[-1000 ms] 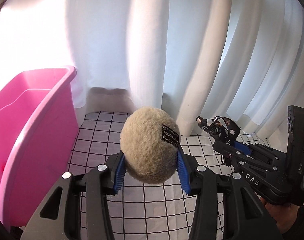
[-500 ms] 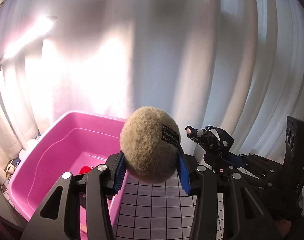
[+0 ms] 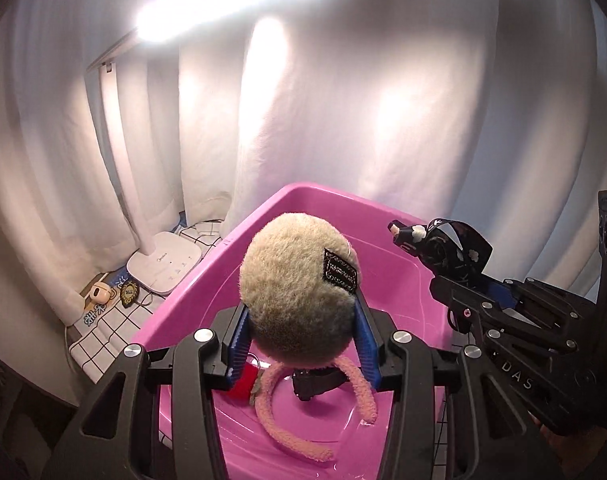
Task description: Organize jewelry
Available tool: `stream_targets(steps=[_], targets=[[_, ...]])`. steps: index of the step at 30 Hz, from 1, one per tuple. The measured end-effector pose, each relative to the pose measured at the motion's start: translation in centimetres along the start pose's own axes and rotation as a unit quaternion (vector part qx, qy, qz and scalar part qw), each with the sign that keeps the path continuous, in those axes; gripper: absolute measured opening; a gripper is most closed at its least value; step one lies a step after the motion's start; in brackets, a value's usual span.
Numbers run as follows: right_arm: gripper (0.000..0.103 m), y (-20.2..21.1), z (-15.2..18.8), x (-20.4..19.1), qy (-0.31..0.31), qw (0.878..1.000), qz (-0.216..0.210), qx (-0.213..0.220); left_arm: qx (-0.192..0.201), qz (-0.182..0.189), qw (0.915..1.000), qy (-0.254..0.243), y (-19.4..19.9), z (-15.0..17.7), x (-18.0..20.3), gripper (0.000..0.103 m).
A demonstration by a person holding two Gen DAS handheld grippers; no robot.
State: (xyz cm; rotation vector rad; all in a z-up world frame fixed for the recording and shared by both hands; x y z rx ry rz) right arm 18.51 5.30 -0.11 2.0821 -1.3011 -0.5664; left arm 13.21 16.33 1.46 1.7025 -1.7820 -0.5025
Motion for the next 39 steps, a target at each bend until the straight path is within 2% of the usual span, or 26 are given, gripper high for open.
stream_targets(steps=[8,9,11,12,13,14,16,23,39], targets=[[0.026,-4.5,0.5,-0.4,0.002,0.998,0.020,-0.060,-0.065,-0.040,0.9968,0.026,-3.7,2.4,-3.0,0.049],[0.031,-4.7,0.6,-0.3,0.002,0.998,0.023,-0.065,-0.071,-0.042,0.9962,0.028,-3.9,2.6,-3.1,0.050],[0.049,-4.8,0.7,0.1,0.004,0.997,0.032,-0.068,-0.075,-0.050,0.9954,0.033,-4.2,2.7,-3.6,0.065],[0.065,-4.7,0.6,0.2,0.004,0.997,0.037,-0.065,-0.072,-0.053,0.9955,0.033,-4.2,2.7,-3.7,0.075],[0.071,-4.3,0.6,0.5,0.002,0.997,0.041,-0.061,-0.068,-0.057,0.9956,0.032,-4.0,2.6,-3.8,0.081],[0.071,-4.1,0.4,0.7,0.001,0.997,0.046,-0.058,-0.065,-0.060,0.9956,0.030,-3.9,2.5,-3.8,0.083],[0.072,-3.8,0.4,1.1,0.000,0.997,0.056,-0.058,-0.065,-0.065,0.9953,0.032,-3.7,2.3,-3.8,0.094],[0.072,-2.0,1.2,1.6,-0.017,0.997,0.062,-0.051,-0.082,-0.081,0.9924,0.045,-3.6,2.3,-4.3,0.096],[0.072,0.3,2.1,0.7,-0.016,0.996,0.072,-0.045,-0.078,-0.099,0.9909,0.046,-2.0,2.2,-4.6,0.096]])
Point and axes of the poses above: each gripper's, at about its wrist camera, not at the fingertips, and y roughly against the way its jaws point, x to its right, z to its underside, the point moved 8 cm from there along -y, roughly the way its jaws point, and after that the axes turned 6 degrees about y, right-handed, at the moved point
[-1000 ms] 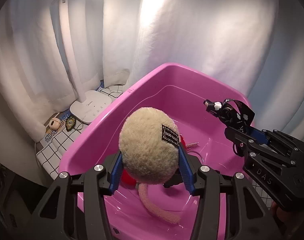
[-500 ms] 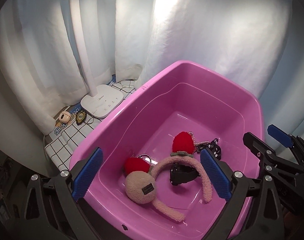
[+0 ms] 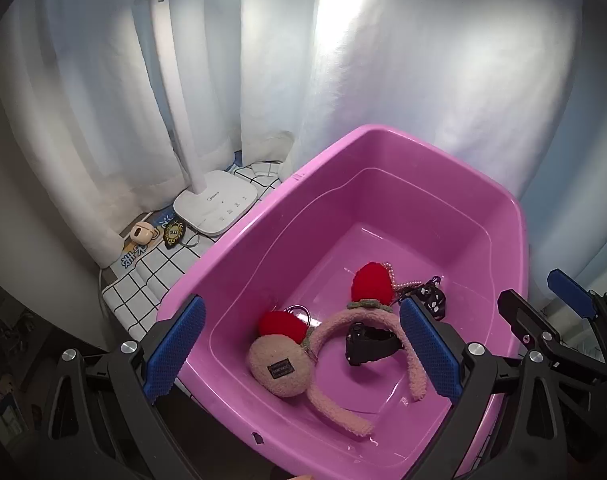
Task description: Organize jewelry
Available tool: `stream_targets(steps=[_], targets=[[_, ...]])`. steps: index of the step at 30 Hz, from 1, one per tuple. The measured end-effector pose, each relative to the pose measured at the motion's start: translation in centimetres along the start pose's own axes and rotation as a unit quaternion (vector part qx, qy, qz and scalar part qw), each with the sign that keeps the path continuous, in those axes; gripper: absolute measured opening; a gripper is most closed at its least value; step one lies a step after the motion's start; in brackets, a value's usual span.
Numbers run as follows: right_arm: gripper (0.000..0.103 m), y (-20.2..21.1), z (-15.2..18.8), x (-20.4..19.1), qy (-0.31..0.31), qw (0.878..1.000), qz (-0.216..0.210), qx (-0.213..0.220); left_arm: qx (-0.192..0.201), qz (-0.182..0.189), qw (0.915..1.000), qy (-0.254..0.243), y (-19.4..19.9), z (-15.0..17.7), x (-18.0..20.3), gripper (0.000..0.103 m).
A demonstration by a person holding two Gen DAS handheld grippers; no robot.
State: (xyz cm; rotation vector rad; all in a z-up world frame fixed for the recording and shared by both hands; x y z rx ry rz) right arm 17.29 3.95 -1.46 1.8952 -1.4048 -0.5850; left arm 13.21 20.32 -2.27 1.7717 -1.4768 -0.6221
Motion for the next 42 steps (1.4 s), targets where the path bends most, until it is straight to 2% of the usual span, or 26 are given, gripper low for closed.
stream_targets(steps=[42], targets=[[0.072,1.9,0.2,-0.3,0.005,1.000,0.003,0.013,0.008,-0.006,0.9999,0.004,1.7,-0.1,-0.4,0.096]])
Point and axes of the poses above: each gripper's, at about its wrist camera, not at the fingertips, and y roughly against the way its jaws point, x to its right, z to its underside, the point moved 8 cm from there along -y, roughly the way its jaws point, and after that the axes turned 6 degrees about y, right-handed, at the moved point
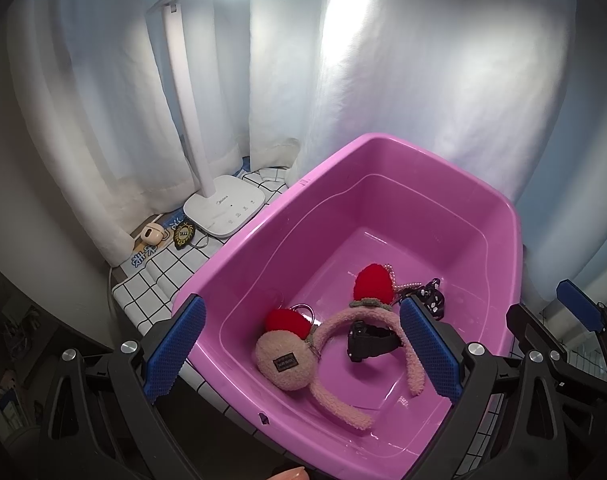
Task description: Organize jewelry
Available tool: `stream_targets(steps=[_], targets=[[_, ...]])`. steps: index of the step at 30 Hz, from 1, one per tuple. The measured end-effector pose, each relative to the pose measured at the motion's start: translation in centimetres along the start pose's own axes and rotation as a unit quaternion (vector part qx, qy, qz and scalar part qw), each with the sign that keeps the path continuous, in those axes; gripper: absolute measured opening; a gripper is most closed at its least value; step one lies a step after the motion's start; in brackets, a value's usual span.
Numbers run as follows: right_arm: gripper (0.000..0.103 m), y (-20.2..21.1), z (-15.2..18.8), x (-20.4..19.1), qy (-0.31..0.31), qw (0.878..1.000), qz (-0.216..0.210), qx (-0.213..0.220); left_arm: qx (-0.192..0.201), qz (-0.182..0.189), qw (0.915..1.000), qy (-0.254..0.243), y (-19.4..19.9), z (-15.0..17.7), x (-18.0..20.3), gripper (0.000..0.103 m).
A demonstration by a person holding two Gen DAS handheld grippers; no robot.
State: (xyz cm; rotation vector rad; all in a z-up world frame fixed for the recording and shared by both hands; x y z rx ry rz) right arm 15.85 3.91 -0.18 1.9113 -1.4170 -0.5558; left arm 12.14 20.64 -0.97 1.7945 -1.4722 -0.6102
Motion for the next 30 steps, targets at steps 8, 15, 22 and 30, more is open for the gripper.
stream_targets(steps=[8,15,22,30], targets=[[0.072,0.04,-0.01,-0.01,-0.001,1.000,0.000,-0.001,-0.003,-0.002,1.0000,0.005,-0.02,0.28,-0.06,0.096],[0.072,0.05,-0.03,-0.02,-0.001,1.000,0.000,0.000,-0.007,-0.004,0.9999,0.007,-0.12,0.47,-0.12,0.096],[0.072,0.04,0.07,-0.04,0.000,1.000,0.000,-0.001,-0.008,-0.004,0.9999,0.009,-0.05,0.62,-0.14,0.096],[0.072,0.03,0.08,-0.08,0.000,1.000,-0.001,-0.001,-0.007,-0.006,0.9999,0.010,-0.01,0.73,-0.18,0.096]])
Point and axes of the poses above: each gripper's, at about its wrist camera, not at the fingertips, and y roughly against the way its jaws point, x to its right, z to its underside, the point moved 8 cm from there along -y, roughly the way its jaws point, and after that the axes turned 6 degrees about y, right-handed, at the moved point
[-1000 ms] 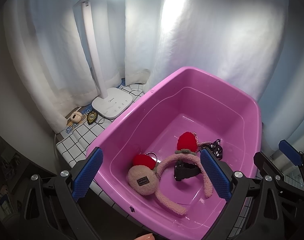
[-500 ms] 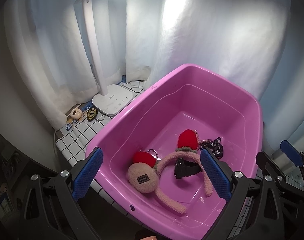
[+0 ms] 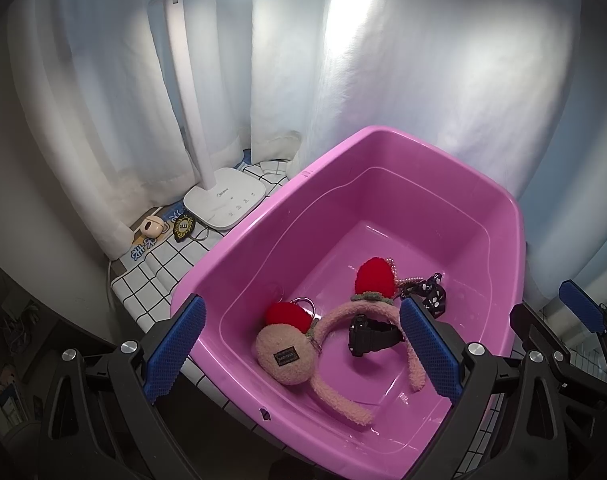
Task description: Organize jewelry
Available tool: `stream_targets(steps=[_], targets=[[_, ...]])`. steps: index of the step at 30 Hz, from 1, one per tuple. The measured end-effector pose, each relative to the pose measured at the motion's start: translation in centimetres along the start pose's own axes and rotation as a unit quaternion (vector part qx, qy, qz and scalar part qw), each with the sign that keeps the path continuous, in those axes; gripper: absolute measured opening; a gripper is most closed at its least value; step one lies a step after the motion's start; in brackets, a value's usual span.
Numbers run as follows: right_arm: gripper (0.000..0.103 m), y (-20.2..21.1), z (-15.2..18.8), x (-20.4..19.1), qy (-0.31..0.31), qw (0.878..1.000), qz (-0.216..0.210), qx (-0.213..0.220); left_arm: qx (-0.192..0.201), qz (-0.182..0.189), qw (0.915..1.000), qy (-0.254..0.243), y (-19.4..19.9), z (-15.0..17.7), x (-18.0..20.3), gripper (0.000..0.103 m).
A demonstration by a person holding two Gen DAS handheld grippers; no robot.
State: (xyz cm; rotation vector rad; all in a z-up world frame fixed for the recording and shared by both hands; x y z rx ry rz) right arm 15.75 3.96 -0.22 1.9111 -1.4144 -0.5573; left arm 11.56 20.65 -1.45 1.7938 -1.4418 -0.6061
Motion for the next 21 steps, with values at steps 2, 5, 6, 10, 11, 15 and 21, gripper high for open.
stream_targets(steps=[2,5,6,10,11,15,21], targets=[[0.072,0.01,0.10,-0.09,0.001,1.000,0.000,0.001,0.000,-0.001,1.0000,0.000,0.01,0.00,0.00,0.096],[0.072,-0.01,0.18,-0.18,0.001,1.000,0.000,0.000,0.004,-0.003,1.0000,0.000,0.08,0.00,-0.10,0.096],[0.072,-0.01,0.17,-0.19,0.001,1.000,0.000,0.000,0.006,-0.002,1.0000,0.000,0.11,-0.05,-0.13,0.096],[0.072,-0.01,0.16,-0.18,0.001,1.000,0.000,0.001,0.008,-0.002,1.0000,-0.002,0.12,0.01,-0.20,0.096],[0.072,-0.04,0.15,-0.16,0.001,1.000,0.000,0.001,0.007,-0.002,1.0000,-0.001,0.13,0.05,-0.18,0.096],[0.072,0.00,0.15,-0.19,0.000,1.000,0.000,0.001,0.000,0.000,1.0000,0.005,-0.02,0.19,-0.38,0.096],[0.072,0.01,0.15,-0.18,0.001,1.000,0.000,0.001,0.000,0.000,1.0000,0.005,-0.04,0.19,-0.38,0.096]])
Point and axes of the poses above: each gripper's, at about its wrist camera, not at the fingertips, and y roughly against the way its jaws point, x to its right, z to its underside, the point moved 8 cm from there along -y, roughly the way its jaws point, and after that the axes turned 6 degrees about y, right-handed, at the moved point
